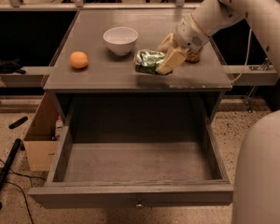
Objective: Place green can into top drawer
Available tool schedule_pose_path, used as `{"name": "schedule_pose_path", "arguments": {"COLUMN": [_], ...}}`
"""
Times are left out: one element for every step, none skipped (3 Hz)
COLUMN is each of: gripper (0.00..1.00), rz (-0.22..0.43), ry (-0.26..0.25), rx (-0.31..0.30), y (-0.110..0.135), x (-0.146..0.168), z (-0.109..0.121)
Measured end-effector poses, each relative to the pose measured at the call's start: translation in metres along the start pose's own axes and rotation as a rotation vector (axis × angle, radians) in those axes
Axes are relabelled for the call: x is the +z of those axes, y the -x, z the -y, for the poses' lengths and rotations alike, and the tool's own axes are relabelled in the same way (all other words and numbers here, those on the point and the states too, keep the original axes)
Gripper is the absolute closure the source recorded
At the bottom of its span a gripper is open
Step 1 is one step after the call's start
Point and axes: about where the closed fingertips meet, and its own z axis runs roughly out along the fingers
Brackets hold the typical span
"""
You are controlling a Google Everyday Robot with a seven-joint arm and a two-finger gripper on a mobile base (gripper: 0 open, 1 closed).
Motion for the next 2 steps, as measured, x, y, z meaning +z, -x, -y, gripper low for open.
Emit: {"name": "schedule_pose_path", "arguments": {"gripper": [1.0,1.0], "rz": [0.009,0.023], "ry": [-0.034,-0.051], "rx": [0.014,0.043], "y": [-0.007,-0.02], "x": [-0.033,-0.055], "z": [-0.041,-0.094]}}
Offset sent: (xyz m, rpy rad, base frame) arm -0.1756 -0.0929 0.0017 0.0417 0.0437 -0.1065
